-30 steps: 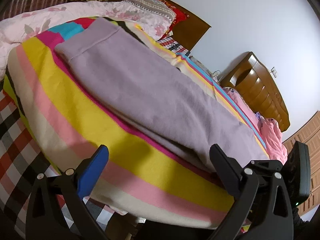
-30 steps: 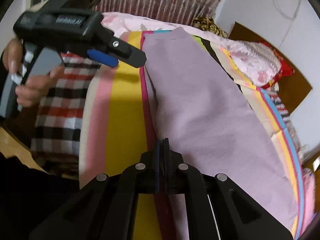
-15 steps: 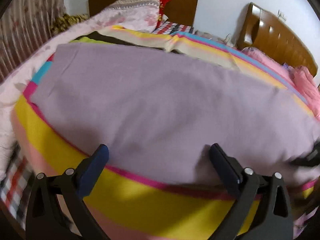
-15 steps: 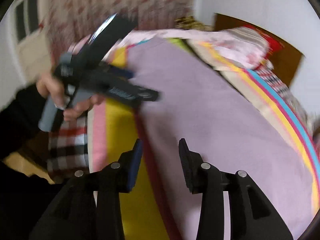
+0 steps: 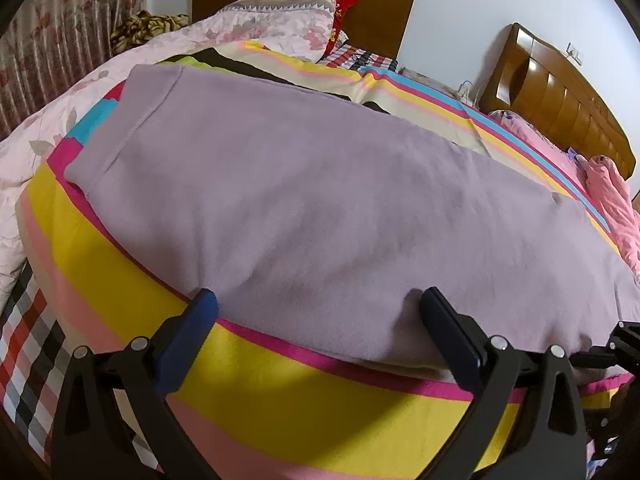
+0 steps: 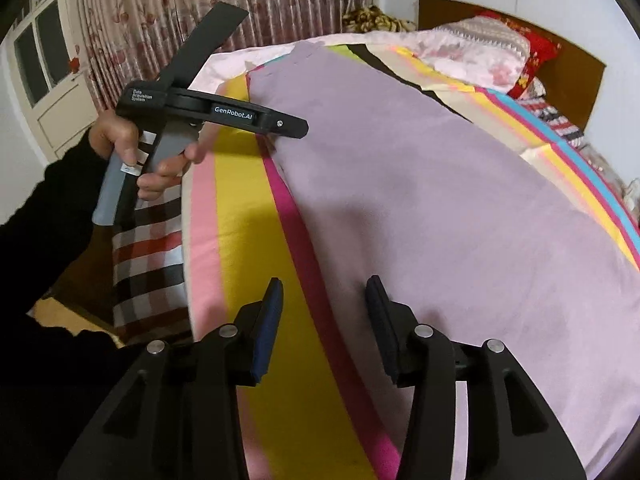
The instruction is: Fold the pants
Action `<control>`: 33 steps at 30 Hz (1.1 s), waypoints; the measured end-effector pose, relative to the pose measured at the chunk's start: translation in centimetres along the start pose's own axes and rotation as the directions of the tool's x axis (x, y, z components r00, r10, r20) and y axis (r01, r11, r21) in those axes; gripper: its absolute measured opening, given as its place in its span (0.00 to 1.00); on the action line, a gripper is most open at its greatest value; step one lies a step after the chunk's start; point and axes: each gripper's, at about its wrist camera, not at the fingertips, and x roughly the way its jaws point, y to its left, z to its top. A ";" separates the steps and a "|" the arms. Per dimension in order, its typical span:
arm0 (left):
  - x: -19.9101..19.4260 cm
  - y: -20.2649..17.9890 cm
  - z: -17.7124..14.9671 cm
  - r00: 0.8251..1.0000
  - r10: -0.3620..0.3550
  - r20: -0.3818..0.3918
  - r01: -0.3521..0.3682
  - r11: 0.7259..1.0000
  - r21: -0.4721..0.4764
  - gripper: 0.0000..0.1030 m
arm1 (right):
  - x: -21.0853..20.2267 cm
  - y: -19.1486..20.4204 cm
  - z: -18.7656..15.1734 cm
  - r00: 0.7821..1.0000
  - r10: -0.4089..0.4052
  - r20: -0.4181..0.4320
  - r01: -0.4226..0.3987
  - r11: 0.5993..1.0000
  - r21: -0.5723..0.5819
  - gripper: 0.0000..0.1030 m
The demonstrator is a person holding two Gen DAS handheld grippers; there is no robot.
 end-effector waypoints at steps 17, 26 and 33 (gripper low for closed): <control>2.5 -22.9 5.5 0.973 -0.229 0.024 0.197 0.885 0.423 0.98 | -13.7 -12.6 -9.4 0.853 -0.517 -0.062 0.481 0.737 0.475 0.84; 9.3 -23.8 6.3 0.986 -0.132 -0.097 0.160 0.907 0.389 0.98 | -17.9 -18.4 -21.7 0.884 -0.425 -0.193 0.455 0.692 0.560 0.88; 9.1 -24.1 6.3 0.992 -0.095 -0.087 0.122 0.905 0.407 0.99 | -21.1 -18.1 -21.1 0.834 -0.531 -0.150 0.515 0.653 0.555 0.88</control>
